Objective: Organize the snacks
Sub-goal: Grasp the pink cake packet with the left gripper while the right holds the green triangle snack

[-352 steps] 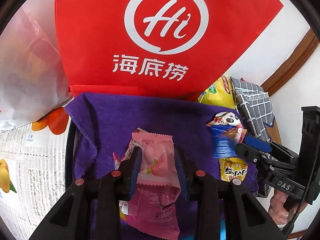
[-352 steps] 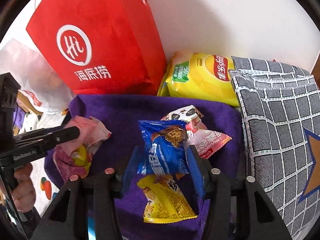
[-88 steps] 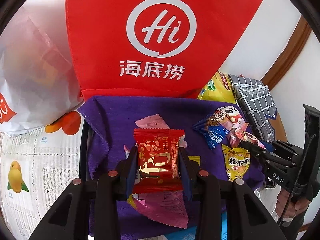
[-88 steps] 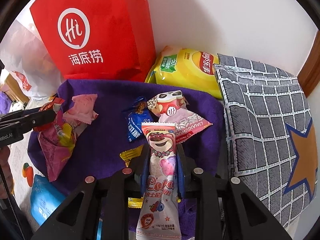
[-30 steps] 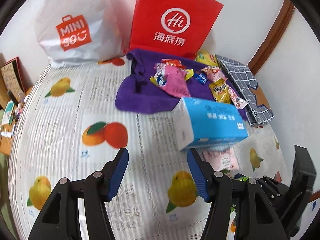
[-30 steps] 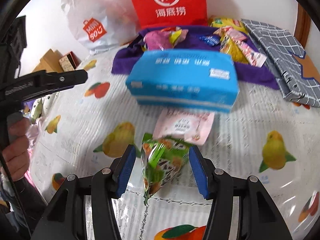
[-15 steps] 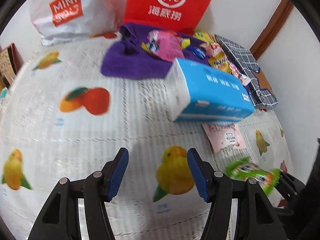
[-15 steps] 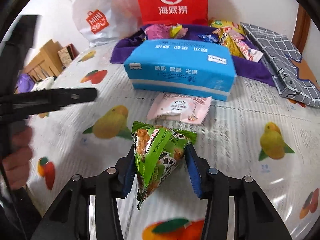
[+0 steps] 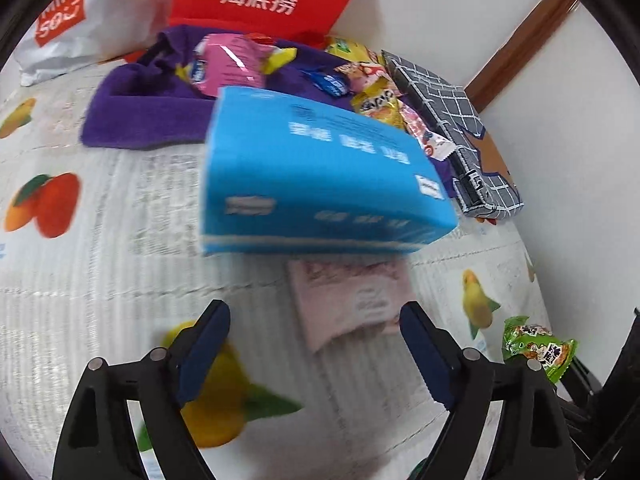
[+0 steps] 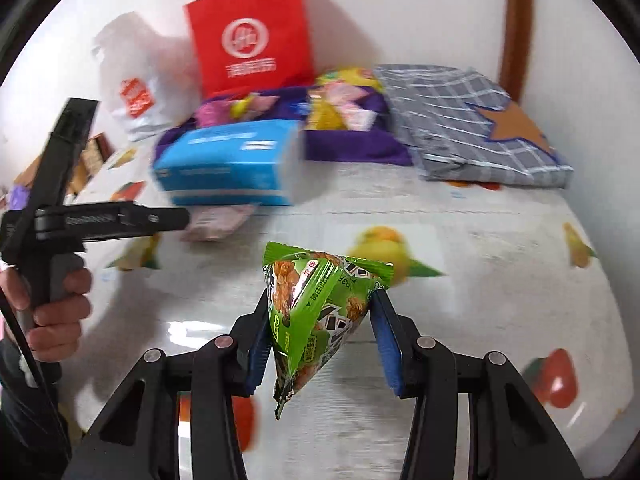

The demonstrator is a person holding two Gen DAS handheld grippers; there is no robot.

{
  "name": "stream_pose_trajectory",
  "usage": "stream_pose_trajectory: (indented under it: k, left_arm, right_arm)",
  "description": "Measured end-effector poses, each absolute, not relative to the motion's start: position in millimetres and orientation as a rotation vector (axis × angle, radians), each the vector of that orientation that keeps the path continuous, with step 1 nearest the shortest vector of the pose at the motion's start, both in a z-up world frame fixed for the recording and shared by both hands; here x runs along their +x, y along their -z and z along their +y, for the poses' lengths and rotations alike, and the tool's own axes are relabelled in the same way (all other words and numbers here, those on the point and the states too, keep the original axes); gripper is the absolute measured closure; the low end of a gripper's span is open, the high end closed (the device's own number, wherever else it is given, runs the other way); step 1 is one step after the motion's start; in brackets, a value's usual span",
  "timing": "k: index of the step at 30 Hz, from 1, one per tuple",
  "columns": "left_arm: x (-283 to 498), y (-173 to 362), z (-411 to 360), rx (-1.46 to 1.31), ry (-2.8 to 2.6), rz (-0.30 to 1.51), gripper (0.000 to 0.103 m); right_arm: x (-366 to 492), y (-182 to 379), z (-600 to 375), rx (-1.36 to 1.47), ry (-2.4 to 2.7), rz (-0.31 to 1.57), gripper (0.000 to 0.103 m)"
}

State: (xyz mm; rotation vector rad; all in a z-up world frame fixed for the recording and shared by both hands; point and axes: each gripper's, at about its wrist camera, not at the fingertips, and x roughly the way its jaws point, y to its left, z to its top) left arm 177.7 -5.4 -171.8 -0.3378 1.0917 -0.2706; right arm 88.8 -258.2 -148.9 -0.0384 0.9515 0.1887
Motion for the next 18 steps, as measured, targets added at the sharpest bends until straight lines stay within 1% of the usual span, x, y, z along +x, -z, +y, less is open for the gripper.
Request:
stream_pose_trajectory:
  k: [1,3,6,11,13,15,16,18]
  left_arm:
    - [180.0,172.5,-9.3,-0.342,0.270,1.094,0.015]
    - [185.6,173.5,-20.1,-0.333,0.263,1.101,0.010]
    - [190.3,174.8,-38.7,-0.266,0.221,1.100,0.006]
    - [185.0,181.4,-67.5,-0.063,0.126,1.057,0.006]
    - [182.8,182.7,-71.9,-0.025,0.098,1.041,0.007]
    - [181.7,181.7,-74.0,0.019,0.076,1.019,0.022]
    - [181.0,180.3,-72.5,0.019,0.084,1.010,0.025]
    - [179.9,177.8,-69.0,0.024,0.093,1.002,0.040]
  right_arm:
    - [89.7,150.2,-268.2,-0.028,-0.176,0.954,0.056]
    - [90.6,152.4,-279.2,-0.015,-0.163,0.957,0.056]
    - [93.0,156.5,-289.8,0.002,-0.145,0.963,0.056]
    - [92.4,156.7,-295.3,0.026,-0.161,0.960,0.056]
    - [92.0,155.7,-294.1,0.023,-0.171,0.951,0.056]
    - [93.5,157.3,-292.3,0.022,-0.173,0.953,0.056]
    - [95.1,159.3,-291.2,0.021,-0.172,0.960,0.056]
    - [97.1,163.1,-287.7,0.018,-0.173,0.969,0.056]
